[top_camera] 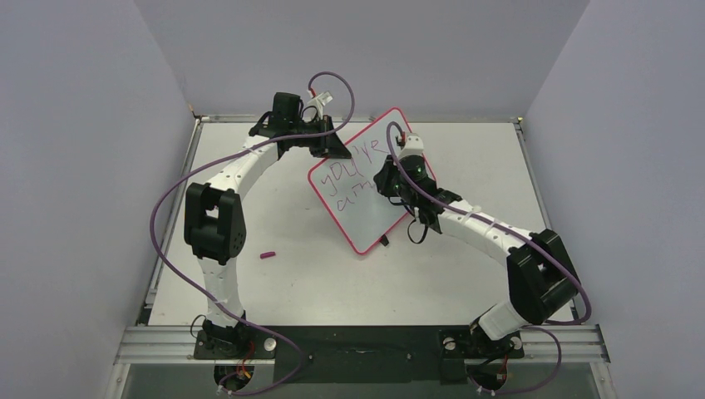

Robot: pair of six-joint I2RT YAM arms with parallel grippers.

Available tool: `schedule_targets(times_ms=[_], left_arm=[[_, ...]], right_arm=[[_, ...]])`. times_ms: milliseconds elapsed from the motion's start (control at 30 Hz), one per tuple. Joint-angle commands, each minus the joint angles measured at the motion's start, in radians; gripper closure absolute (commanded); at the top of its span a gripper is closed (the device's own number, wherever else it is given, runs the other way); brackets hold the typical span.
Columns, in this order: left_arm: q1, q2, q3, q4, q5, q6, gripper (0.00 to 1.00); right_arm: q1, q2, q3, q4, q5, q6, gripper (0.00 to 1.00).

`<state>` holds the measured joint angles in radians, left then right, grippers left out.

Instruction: Write a sentence on the whiteboard

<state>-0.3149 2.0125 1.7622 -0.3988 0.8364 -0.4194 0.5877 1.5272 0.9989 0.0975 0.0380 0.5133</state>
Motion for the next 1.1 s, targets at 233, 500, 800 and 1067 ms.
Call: schedule_targets(times_ms=[233, 500, 800, 1067], left_arm=[[-0.013, -0.092, 0.014, 0.063, 0.081, -0.035, 1.00], [-0.013, -0.103, -0.004, 0.081, 0.077, -0.049, 1.00], [-0.015, -0.107, -0.016, 0.095, 0.076, -0.061, 1.00], [-0.015, -0.112, -0.023, 0.106, 0.076, -0.067, 1.00]], right_arm=[[-0.100, -0.141, -0.144, 0.326, -0.120, 0.117, 1.00], [-0.171, -0.116, -0.318, 0.651, -0.118, 0.320, 1.00], [-0.178, -0.023, -0.329, 0.846, -0.146, 0.427, 1.00], [-0.176, 0.027, -0.293, 0.804, -0.148, 0.430, 1.00]])
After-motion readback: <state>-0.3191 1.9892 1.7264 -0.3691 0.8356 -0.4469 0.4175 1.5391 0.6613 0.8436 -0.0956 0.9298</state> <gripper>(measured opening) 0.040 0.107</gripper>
